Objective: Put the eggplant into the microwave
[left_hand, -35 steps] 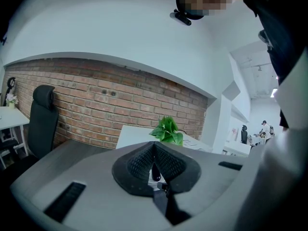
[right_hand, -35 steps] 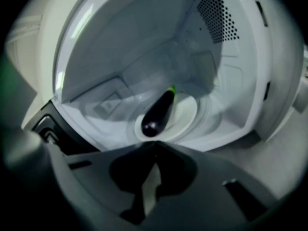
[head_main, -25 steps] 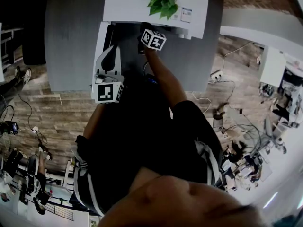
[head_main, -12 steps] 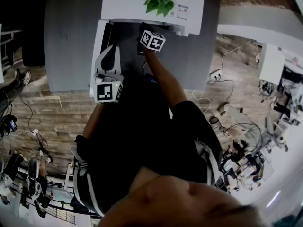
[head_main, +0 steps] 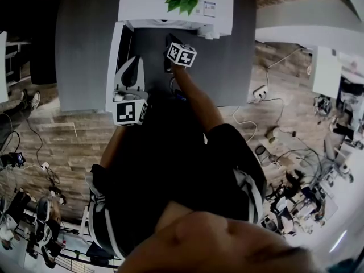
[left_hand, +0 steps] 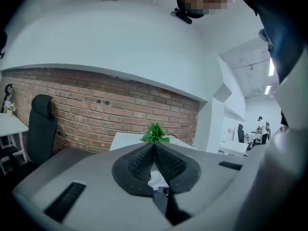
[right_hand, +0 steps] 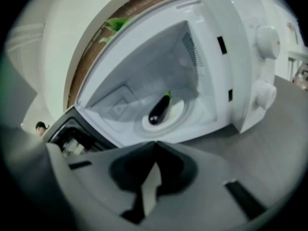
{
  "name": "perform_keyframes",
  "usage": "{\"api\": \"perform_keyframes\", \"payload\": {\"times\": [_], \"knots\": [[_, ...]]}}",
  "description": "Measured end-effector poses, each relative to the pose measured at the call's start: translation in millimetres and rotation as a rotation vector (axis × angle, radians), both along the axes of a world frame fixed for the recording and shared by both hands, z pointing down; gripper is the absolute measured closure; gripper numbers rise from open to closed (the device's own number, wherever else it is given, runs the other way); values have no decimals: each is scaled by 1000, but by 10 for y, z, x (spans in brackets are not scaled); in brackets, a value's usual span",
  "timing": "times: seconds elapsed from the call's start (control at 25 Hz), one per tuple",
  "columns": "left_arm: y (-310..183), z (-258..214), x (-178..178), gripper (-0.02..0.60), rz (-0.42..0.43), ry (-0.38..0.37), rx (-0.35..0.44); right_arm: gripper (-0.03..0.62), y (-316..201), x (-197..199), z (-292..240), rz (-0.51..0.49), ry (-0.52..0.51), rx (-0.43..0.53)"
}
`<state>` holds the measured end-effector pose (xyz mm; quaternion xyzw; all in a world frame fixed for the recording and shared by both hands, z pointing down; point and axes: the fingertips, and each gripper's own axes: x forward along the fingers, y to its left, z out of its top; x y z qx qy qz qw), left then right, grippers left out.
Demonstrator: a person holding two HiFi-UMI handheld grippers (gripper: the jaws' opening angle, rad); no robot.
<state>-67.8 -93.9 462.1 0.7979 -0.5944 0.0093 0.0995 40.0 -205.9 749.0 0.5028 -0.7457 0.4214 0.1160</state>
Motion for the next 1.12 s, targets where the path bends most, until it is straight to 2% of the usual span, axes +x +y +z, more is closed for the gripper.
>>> {"api": "perform_keyframes", "payload": {"times": [0.4,0.8,1.12], "knots": [[452,-146,322,545,0,-14,36,562,495,185,-253,-33,-36,18],[1018,-143,573,545,-37,-32,22,562,1045,388,-480,-123,-49,54],[1213,-80,585,545,-4,-25,16,562,1359,564,-717,-93,-33,96]]}}
